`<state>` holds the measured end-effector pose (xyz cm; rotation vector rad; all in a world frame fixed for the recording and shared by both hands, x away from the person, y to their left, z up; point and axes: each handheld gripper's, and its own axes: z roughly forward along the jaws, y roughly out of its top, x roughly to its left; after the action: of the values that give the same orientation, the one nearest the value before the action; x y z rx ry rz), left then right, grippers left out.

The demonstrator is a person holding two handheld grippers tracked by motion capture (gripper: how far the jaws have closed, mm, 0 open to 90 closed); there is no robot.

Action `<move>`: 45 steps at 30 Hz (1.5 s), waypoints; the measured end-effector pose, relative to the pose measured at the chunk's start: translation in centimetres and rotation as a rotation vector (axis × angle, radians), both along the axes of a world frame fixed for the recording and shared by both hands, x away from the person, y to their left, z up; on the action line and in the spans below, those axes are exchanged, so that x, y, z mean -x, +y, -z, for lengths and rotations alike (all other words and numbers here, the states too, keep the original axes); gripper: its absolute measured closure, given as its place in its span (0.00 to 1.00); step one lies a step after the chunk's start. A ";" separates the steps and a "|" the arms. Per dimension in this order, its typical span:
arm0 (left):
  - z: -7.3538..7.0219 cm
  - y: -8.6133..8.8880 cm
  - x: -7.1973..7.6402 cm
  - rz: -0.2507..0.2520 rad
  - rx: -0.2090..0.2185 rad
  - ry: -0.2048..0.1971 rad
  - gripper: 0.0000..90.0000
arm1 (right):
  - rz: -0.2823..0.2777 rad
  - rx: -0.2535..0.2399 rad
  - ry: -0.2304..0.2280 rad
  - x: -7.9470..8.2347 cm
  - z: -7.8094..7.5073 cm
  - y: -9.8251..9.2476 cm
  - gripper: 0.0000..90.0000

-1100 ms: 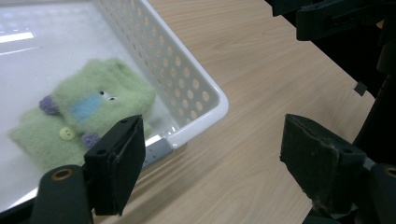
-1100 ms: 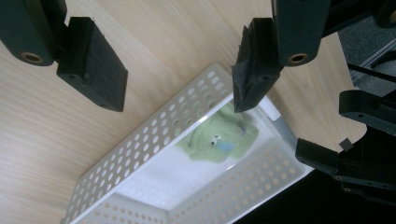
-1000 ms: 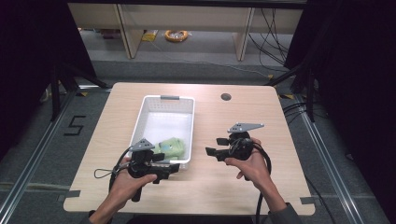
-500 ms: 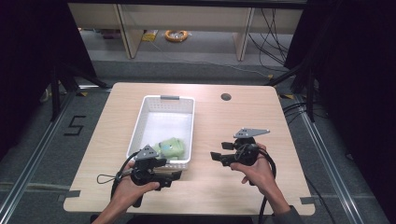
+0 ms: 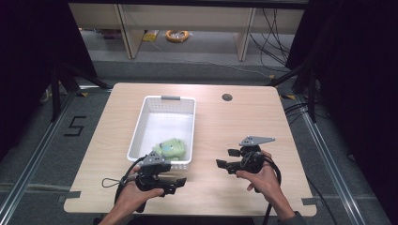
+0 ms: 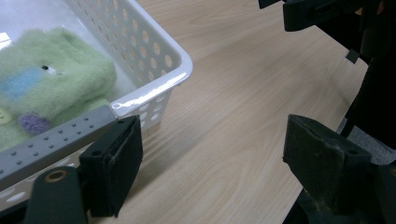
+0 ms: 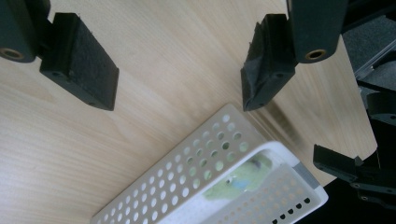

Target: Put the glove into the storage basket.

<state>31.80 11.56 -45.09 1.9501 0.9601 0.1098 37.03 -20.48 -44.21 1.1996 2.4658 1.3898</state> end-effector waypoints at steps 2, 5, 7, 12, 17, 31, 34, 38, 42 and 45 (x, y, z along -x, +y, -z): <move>0.1 0.0 0.1 0.009 0.003 0.005 0.18 | -0.003 -0.016 0.011 0.1 0.5 0.0 0.31; 0.5 -0.3 0.4 0.011 0.000 -0.005 0.18 | -0.010 -0.009 0.010 0.3 0.8 -0.1 0.29; 0.7 -0.4 0.6 0.025 0.001 -0.008 0.18 | -0.018 -0.010 0.004 0.5 1.0 -0.1 0.29; 1.4 -0.2 1.2 0.043 -0.005 -0.013 0.17 | -0.016 -0.013 -0.005 1.3 1.2 -0.3 0.29; 1.8 0.1 1.8 0.031 -0.008 -0.018 0.17 | -0.030 -0.013 -0.030 2.0 1.3 -0.4 0.28; 3.6 0.3 3.1 0.056 -0.041 -0.007 0.17 | -0.056 -0.004 -0.029 4.7 2.8 -1.4 0.25; 3.9 0.2 3.3 0.054 -0.047 -0.024 0.17 | -0.053 0.020 -0.044 5.1 3.0 -1.7 0.24; 4.1 0.2 3.6 0.065 -0.049 -0.018 0.17 | -0.065 0.014 -0.048 5.7 3.4 -2.0 0.23; 4.3 0.4 3.7 0.074 -0.082 -0.004 0.17 | -0.059 0.035 -0.050 6.3 3.6 -2.3 0.23; 4.7 0.3 4.0 0.068 -0.076 0.006 0.17 | -0.061 0.050 -0.049 7.0 4.1 -2.3 0.22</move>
<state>27.75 11.82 -49.80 2.0516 0.9033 0.1030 30.02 -22.78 -48.33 1.0756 2.5082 1.3463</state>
